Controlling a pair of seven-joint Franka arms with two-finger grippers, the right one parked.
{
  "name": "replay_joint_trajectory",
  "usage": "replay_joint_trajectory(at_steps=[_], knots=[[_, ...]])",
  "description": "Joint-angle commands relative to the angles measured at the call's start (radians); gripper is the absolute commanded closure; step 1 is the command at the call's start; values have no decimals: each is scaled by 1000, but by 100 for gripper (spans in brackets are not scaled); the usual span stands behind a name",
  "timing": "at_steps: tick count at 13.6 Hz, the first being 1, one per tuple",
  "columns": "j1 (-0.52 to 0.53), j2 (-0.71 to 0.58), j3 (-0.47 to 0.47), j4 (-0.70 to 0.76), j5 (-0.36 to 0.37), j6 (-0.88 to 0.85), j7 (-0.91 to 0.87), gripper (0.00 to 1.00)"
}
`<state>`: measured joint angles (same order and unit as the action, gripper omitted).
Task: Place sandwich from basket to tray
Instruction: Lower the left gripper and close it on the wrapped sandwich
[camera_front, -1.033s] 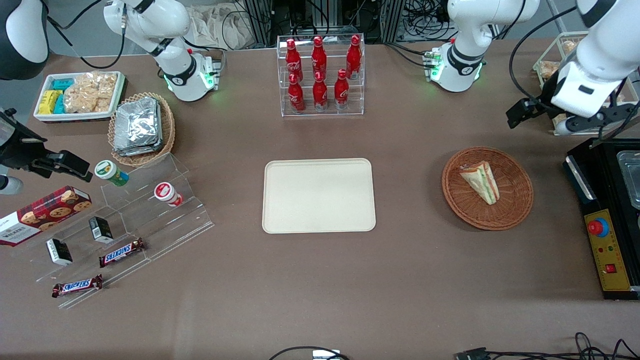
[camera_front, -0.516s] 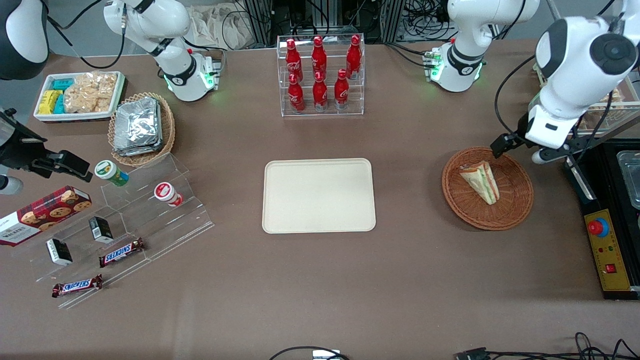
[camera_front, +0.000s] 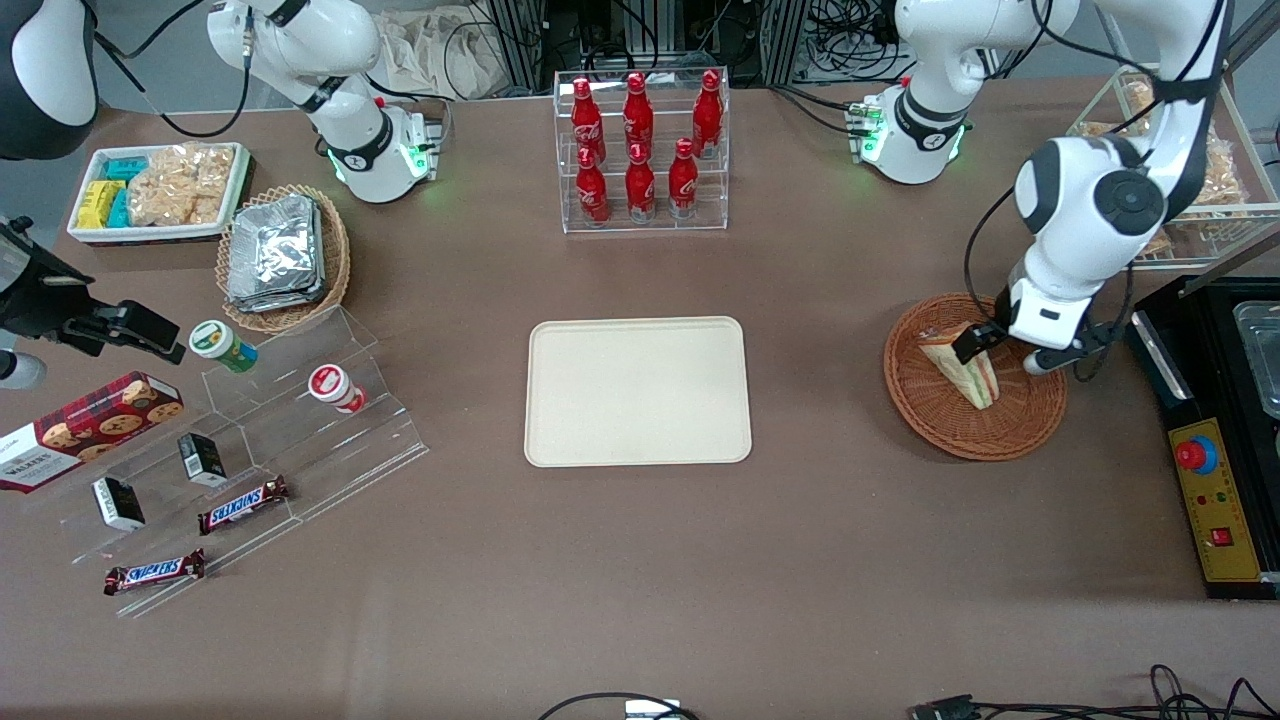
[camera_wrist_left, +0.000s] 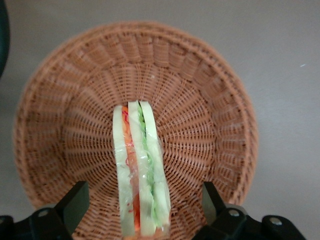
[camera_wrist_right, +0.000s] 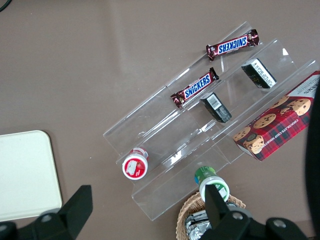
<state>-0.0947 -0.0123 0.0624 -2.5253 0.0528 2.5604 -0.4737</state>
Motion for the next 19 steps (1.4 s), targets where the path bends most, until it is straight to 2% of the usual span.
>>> replay_joint_trajectory(at_steps=[1, 3, 5, 6, 7, 8, 14, 16, 19], knots=[[-5, 52, 1, -41, 13, 102, -33, 0], [-5, 95, 1, -58, 13, 182, -31, 0], [-5, 112, 1, -58, 13, 190, -31, 1], [-5, 107, 1, -59, 13, 190, -31, 16], [-5, 109, 1, -59, 13, 190, -31, 73], [-6, 109, 1, -58, 13, 190, -33, 100], [-7, 104, 1, -58, 13, 184, -31, 100], [-7, 68, 1, -53, 13, 173, -23, 100], [-7, -67, -1, -7, 13, -62, -16, 100]])
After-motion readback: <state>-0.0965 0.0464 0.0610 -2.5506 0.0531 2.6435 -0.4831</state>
